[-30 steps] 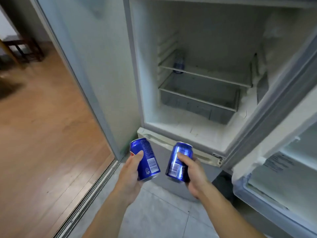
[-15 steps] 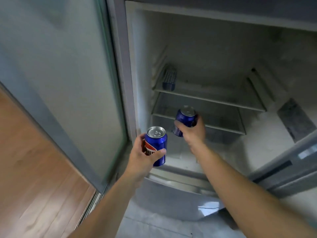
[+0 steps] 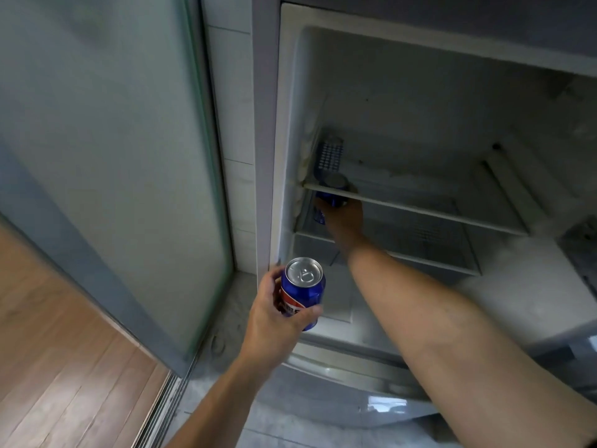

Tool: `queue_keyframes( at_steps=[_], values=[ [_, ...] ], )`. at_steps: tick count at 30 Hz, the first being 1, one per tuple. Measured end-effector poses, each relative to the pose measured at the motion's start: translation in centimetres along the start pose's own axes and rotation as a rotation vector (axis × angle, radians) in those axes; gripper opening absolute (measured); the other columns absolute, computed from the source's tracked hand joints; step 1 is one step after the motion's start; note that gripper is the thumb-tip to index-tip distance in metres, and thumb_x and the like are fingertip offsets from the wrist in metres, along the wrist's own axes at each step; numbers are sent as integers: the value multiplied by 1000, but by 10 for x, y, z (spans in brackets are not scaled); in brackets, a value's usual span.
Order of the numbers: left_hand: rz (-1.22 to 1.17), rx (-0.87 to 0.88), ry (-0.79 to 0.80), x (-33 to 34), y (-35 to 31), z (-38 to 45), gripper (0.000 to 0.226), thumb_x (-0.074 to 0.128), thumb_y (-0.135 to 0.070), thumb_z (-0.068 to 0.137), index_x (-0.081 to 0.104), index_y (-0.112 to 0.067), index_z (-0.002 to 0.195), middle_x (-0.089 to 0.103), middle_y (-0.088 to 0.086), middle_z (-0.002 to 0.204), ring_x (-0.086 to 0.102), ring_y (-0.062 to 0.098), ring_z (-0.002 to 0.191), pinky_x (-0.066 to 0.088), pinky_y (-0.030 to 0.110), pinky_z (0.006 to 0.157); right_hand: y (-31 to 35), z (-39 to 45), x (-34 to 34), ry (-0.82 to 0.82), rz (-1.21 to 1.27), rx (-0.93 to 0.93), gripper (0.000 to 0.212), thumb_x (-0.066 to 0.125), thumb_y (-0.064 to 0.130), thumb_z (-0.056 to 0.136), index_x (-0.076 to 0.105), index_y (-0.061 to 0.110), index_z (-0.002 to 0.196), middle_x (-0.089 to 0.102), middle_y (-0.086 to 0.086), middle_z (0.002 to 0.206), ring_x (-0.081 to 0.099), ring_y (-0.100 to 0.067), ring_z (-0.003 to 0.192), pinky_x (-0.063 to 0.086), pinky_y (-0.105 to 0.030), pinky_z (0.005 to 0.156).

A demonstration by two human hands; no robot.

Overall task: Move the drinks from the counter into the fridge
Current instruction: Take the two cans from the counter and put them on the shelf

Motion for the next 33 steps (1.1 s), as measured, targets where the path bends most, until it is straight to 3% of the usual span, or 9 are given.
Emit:
queue_keyframes(
  at_steps=[3,7,13,16,18,21,26,30,33],
  values=[
    [-3,-6,13,0,-1,0,84,90,-20,63,40,-63,114,57,-28,120,58,0,110,52,10,72,1,14,9,-51,-25,9,46,77,-5,77,59,3,119,62,4,91,61,5,79,40,4,60],
    [11,-8,23,-1,-4,-1,82,90,-17,64,42,-56,117,57,-26,119,59,0,109,51,9,72,2,32,13,-25,-85,51,31,66,3,90,60,-1,119,66,-21,117,63,-35,110,49,-41,100],
    [10,-22,39,5,0,-3,78,90,-16,64,44,-56,112,59,-33,110,59,-10,104,49,6,69,9,34,9,224,-218,14,23,61,16,97,67,4,116,69,-15,120,63,-28,114,49,-37,101],
    [-3,-39,40,10,-1,-3,75,89,-16,64,47,-49,116,60,-25,114,60,2,107,51,9,70,20,6,-12,143,-153,-3,18,57,0,92,69,12,86,73,-11,94,65,-9,89,44,-21,79],
    [-27,-37,37,12,-1,-1,73,89,-15,64,49,-48,115,63,-23,113,61,1,106,51,9,71,22,-28,-32,151,-38,70,26,58,-2,90,66,20,80,68,-5,84,61,-7,80,45,-27,75],
    [-13,-40,33,14,-3,6,71,89,-22,64,50,-47,118,65,-22,113,63,-2,104,53,13,77,16,-83,-67,388,93,194,23,61,2,93,69,23,98,72,-5,95,66,-21,89,54,-32,77],
    [-56,-135,31,25,-8,24,65,86,-32,63,57,-32,121,69,-12,111,62,7,106,51,30,87,8,-135,-115,670,-55,125,61,72,6,82,55,23,137,69,-1,123,65,-15,114,53,-31,97],
    [-45,-118,114,41,-16,33,59,85,-28,68,58,-33,120,71,-12,107,65,9,104,51,25,79,2,-146,-103,613,-251,32,83,88,42,65,47,38,137,61,20,127,59,2,114,50,-21,96],
    [-20,-97,165,48,-24,37,59,83,-20,73,57,-29,125,70,-8,112,64,13,109,53,31,90,0,-139,-95,516,-228,5,76,91,42,59,48,52,122,63,30,116,60,8,106,50,-8,83]
  ],
)
Point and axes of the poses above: each hand's wrist, its own z-axis towards the middle knuckle, its own x-axis out of the palm, y = z × x, the point moved 3 cm from there along z, towards the middle knuckle
